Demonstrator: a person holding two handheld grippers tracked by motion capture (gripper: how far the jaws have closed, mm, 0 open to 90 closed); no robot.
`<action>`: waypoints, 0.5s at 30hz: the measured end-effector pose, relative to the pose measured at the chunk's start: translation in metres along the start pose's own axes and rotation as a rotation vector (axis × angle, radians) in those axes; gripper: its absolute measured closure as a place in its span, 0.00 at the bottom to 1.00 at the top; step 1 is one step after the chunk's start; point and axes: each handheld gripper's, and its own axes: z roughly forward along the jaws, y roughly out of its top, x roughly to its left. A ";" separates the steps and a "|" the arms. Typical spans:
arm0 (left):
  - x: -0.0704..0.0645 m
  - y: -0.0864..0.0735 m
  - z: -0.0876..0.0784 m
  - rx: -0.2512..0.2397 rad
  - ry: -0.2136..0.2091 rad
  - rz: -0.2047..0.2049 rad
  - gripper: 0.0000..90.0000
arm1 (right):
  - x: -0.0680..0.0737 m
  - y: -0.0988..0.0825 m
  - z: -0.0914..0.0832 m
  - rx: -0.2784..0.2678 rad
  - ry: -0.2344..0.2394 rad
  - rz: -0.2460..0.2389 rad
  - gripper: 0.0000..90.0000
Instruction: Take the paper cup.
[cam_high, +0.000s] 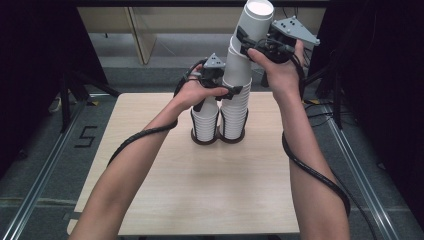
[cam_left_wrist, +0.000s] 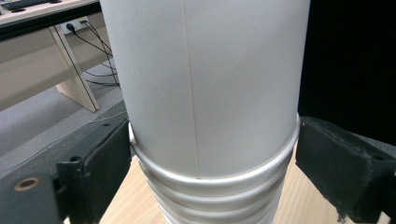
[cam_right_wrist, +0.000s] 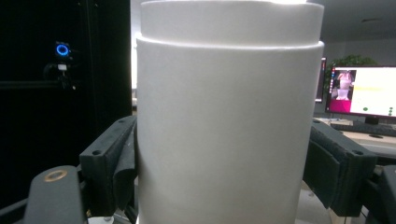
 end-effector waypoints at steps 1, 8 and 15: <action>0.000 0.000 0.000 -0.003 0.002 -0.001 0.12 | -0.001 0.001 -0.004 -0.004 -0.007 -0.004 0.22; 0.000 0.002 -0.009 -0.040 0.011 -0.015 0.04 | -0.009 -0.001 -0.028 -0.018 -0.005 -0.008 0.22; -0.005 0.003 -0.041 -0.069 0.022 0.011 0.02 | -0.018 -0.008 -0.053 -0.008 -0.007 0.012 0.22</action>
